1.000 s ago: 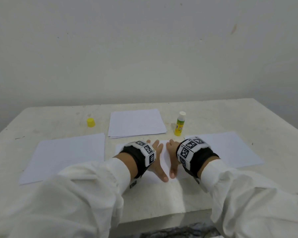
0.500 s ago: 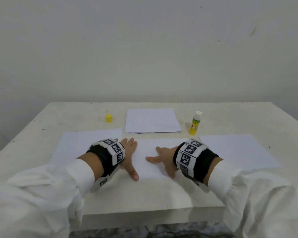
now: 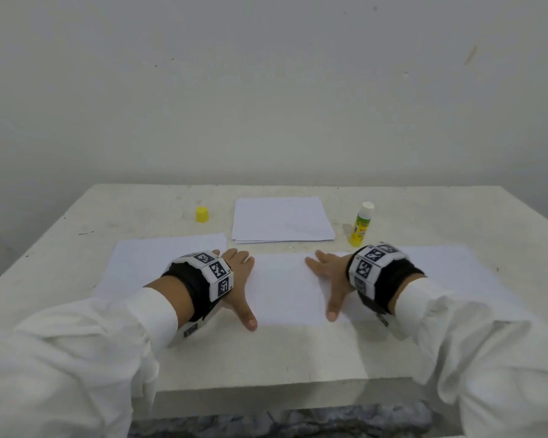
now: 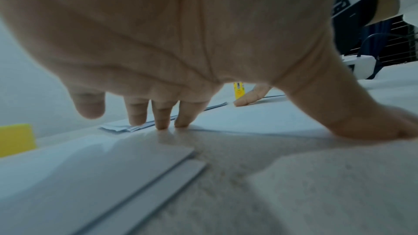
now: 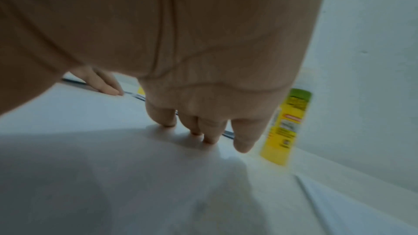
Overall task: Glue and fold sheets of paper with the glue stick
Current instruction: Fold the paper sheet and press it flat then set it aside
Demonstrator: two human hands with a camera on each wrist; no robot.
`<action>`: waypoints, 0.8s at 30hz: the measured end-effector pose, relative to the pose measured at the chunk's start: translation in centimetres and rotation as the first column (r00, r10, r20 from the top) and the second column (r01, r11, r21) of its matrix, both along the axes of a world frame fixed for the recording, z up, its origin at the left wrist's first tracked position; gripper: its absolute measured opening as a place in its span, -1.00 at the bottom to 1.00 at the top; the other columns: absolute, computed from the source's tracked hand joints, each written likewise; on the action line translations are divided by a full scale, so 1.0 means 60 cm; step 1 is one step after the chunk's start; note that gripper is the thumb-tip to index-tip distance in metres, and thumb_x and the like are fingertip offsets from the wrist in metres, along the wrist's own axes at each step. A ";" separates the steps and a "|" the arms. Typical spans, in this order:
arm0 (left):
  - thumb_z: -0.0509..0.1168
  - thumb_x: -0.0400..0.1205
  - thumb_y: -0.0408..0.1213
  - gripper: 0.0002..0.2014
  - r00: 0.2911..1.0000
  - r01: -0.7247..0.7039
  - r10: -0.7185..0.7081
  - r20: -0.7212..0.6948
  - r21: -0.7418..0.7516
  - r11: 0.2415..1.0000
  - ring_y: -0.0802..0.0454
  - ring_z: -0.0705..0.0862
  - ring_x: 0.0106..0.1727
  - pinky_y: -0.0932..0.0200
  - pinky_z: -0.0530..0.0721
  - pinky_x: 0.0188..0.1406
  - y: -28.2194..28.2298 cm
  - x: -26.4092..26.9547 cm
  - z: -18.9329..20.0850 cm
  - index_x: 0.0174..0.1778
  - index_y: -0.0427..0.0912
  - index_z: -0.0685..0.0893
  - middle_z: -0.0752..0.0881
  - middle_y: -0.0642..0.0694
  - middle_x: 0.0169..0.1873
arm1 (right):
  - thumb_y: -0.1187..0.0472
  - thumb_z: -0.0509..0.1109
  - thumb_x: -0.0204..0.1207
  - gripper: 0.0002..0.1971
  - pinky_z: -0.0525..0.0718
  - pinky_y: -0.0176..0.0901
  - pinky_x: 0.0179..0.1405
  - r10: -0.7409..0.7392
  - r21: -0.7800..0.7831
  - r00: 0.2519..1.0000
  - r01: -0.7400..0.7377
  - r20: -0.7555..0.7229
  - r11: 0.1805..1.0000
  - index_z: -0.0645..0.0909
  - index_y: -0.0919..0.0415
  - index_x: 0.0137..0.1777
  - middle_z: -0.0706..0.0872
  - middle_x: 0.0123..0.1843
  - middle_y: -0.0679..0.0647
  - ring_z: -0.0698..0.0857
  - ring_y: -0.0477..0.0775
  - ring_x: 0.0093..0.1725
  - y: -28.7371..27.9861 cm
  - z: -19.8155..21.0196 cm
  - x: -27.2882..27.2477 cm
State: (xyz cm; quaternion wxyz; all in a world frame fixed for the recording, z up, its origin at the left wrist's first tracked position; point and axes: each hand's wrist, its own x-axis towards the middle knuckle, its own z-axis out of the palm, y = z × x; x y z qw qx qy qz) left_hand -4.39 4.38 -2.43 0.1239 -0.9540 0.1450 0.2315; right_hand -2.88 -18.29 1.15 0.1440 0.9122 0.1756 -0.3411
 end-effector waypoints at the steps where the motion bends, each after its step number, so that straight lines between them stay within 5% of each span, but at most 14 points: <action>1: 0.38 0.00 0.58 0.39 1.000 0.003 -0.003 0.005 -0.001 1.000 -0.11 0.10 0.60 -0.22 0.10 0.58 -0.001 0.000 0.002 0.63 -0.16 0.02 0.12 -0.07 0.59 | -0.21 0.60 0.23 0.32 -0.10 0.33 0.61 -0.020 -0.016 1.000 0.020 -0.001 1.000 -0.41 -0.01 0.65 -0.39 0.68 0.06 -0.24 0.14 0.68 -0.019 0.001 0.001; 8: 0.42 -0.10 0.57 0.42 0.997 -0.062 0.063 -0.037 0.018 0.998 -0.10 0.18 0.56 -0.22 0.24 0.52 -0.016 0.001 0.019 0.58 -0.17 0.12 0.21 -0.08 0.54 | -0.16 0.59 0.28 0.30 -0.04 0.21 0.63 -0.070 -0.060 0.998 0.069 -0.004 0.996 -0.41 0.06 0.65 -0.38 0.68 0.07 -0.19 0.17 0.68 -0.073 0.005 -0.009; 11: 0.49 0.00 0.48 0.25 0.994 -0.106 0.105 -0.015 -0.068 0.992 -0.08 0.31 0.47 -0.11 0.33 0.48 -0.024 -0.003 0.024 0.50 -0.18 0.23 0.36 -0.08 0.44 | -0.12 0.60 0.29 0.29 -0.01 0.23 0.63 -0.080 -0.055 0.997 0.081 0.017 0.995 -0.39 0.09 0.66 -0.36 0.69 0.10 -0.18 0.20 0.68 -0.068 0.003 -0.010; 15: 0.59 0.17 0.27 0.35 0.980 -0.197 0.193 -0.042 -0.230 0.953 -0.14 0.21 0.59 -0.11 0.25 0.55 -0.032 -0.011 0.028 0.67 -0.09 -0.16 0.25 -0.10 0.58 | -0.07 0.61 0.30 0.25 0.10 0.29 0.60 -0.087 -0.038 0.995 0.088 0.039 0.995 -0.31 0.13 0.67 -0.23 0.71 0.15 -0.09 0.25 0.68 -0.060 0.009 -0.018; 18: 0.63 0.27 0.02 0.30 0.947 -0.319 0.303 -0.107 -0.424 0.848 -0.18 0.36 0.53 -0.05 0.39 0.47 -0.034 -0.022 0.038 0.67 0.08 -0.24 0.34 -0.15 0.55 | -0.04 0.64 0.26 0.23 0.23 0.34 0.53 -0.103 -0.008 0.994 0.104 0.042 0.995 -0.22 0.13 0.68 -0.07 0.70 0.18 0.06 0.29 0.65 -0.060 0.009 -0.022; 20: 0.59 0.39 -0.25 0.11 0.890 -0.446 0.408 -0.205 -0.584 0.679 -0.15 0.65 0.16 0.11 0.62 0.08 -0.030 -0.028 0.044 0.68 0.12 -0.05 0.61 -0.18 0.21 | -0.01 0.65 0.25 0.16 0.34 0.32 0.47 -0.115 0.022 0.993 0.114 0.038 0.993 -0.09 0.15 0.67 0.09 0.65 0.20 0.21 0.31 0.59 -0.059 0.008 -0.028; 22: 0.49 0.47 -0.47 -0.22 0.837 -0.526 0.460 -0.296 -0.666 0.529 -0.01 0.64 -0.36 0.25 0.63 -0.37 -0.024 -0.039 0.048 0.58 0.04 0.36 0.61 -0.09 -0.29 | 0.01 0.64 0.27 0.08 0.39 0.27 0.43 -0.123 0.043 0.992 0.121 0.039 0.992 0.01 0.15 0.64 0.21 0.59 0.21 0.31 0.31 0.53 -0.060 0.008 -0.035; 24: 0.43 0.52 -0.52 -0.51 0.845 -0.512 0.458 -0.277 -0.667 0.541 0.10 0.58 -0.47 0.35 0.61 -0.42 -0.022 -0.050 0.051 0.35 -0.06 0.65 0.59 -0.03 -0.39 | 0.01 0.59 0.35 -0.01 0.36 0.20 0.47 -0.150 0.084 0.987 0.145 0.057 0.986 0.06 0.14 0.64 0.18 0.61 0.23 0.30 0.30 0.54 -0.065 0.010 -0.041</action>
